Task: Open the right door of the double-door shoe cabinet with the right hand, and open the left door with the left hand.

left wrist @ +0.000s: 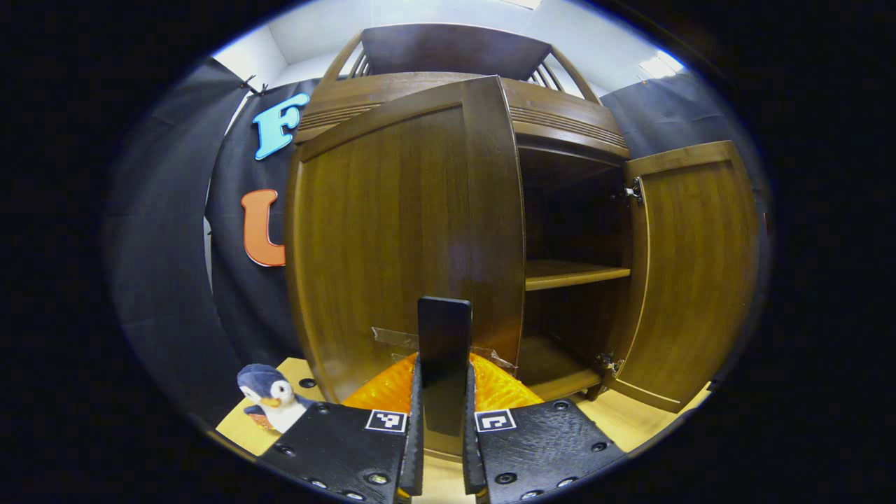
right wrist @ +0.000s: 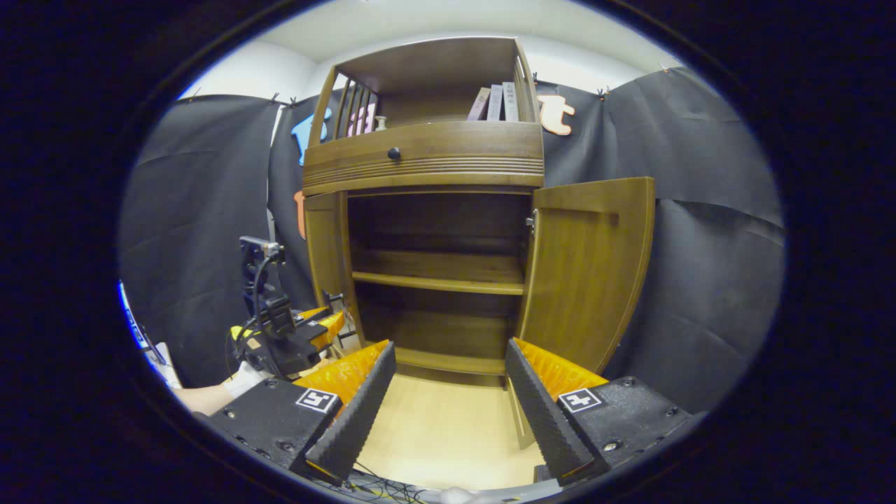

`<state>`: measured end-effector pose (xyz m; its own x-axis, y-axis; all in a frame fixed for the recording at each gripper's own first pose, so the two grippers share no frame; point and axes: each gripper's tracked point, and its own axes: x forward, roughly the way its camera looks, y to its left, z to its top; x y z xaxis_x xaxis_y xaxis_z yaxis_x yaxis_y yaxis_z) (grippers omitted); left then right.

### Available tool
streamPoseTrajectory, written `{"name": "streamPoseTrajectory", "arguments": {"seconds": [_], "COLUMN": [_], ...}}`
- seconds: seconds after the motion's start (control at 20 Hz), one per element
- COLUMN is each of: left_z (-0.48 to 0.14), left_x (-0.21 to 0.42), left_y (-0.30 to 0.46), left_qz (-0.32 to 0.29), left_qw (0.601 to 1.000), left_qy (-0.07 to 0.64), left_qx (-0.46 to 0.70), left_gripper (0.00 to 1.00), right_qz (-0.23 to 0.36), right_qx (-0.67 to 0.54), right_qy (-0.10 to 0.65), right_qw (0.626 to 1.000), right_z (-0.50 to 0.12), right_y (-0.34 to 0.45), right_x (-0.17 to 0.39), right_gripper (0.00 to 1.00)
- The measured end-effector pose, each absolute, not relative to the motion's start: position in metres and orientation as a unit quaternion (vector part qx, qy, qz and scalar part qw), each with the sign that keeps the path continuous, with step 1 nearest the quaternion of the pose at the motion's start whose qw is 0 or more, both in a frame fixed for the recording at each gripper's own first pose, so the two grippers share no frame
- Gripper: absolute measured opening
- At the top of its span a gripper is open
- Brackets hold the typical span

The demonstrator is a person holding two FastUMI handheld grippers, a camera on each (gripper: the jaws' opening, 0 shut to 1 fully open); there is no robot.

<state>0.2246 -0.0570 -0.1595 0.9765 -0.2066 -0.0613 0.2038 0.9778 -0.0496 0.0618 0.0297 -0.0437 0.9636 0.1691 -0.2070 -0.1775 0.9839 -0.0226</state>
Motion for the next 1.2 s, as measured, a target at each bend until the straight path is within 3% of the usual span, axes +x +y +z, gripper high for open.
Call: {"name": "streamPoseTrajectory", "arguments": {"seconds": [0.1,0.25,0.4,0.45,1.2], "left_z": [-0.16,-0.162,-0.163,-0.163,-0.17], "left_x": [0.212,0.195,0.184,0.182,0.157], "left_y": [-0.042,-0.023,-0.004,0.001,0.098], "left_qz": [-0.097,-0.085,-0.074,-0.075,-0.046], "left_qw": [0.994,0.995,0.996,0.996,0.998], "left_qy": [0.035,0.039,0.042,0.039,0.031], "left_qx": [-0.021,-0.029,-0.02,-0.021,-0.021], "left_gripper": [0.29,0.12,0.12,0.06,0.01], "right_qz": [0.094,0.1,0.103,0.105,0.117], "right_qx": [-0.019,-0.018,-0.019,-0.018,-0.018], "right_qy": [0.104,0.104,0.1,0.099,0.103], "right_qw": [0.99,0.989,0.989,0.989,0.988], "right_z": [-0.045,-0.044,-0.042,-0.042,-0.049], "right_y": [0.036,0.044,0.051,0.053,0.09], "right_x": [0.06,0.055,0.052,0.05,0.032], "right_gripper": [1.0,1.0,1.0,1.0,1.0]}}
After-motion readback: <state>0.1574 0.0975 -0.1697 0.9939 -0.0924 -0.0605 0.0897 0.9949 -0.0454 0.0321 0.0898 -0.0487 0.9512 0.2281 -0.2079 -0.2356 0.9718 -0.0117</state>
